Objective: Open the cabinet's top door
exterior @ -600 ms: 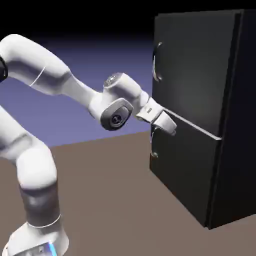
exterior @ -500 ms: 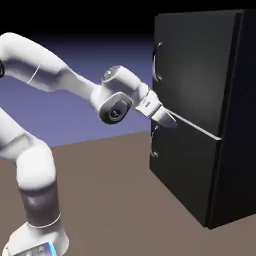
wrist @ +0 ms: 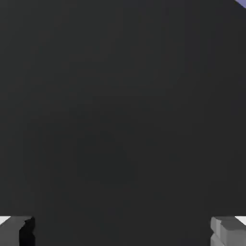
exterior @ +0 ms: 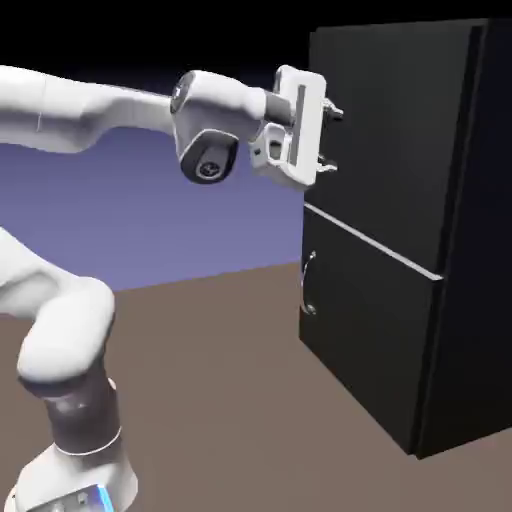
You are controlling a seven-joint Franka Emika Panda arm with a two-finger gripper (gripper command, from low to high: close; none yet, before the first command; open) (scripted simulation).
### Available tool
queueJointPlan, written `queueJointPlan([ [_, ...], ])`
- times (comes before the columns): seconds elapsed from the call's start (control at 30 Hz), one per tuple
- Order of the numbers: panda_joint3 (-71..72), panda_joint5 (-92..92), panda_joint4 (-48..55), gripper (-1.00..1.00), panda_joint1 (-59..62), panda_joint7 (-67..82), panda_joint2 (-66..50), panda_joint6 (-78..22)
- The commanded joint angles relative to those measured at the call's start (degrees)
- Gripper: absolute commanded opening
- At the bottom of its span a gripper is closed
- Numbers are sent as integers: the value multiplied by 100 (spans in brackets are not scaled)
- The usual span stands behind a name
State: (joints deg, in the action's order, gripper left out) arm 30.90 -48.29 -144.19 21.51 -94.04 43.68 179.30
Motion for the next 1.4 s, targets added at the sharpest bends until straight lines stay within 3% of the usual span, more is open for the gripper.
queueJointPlan([
  [0.0, 149, -234, 81, 0, 107, -250, 53, 26],
  [0.9, 4180, -6533, 2275, 0, 3004, -6978, 1491, 716],
  [1.17, 4586, -6890, 2975, 0, 4144, -7196, 1715, 288],
  [1.2, 4586, -6890, 2975, -100, 4144, -7196, 1715, 288],
  [1.37, 3959, -7257, 2201, -100, 3648, -7196, 2500, -709],
])
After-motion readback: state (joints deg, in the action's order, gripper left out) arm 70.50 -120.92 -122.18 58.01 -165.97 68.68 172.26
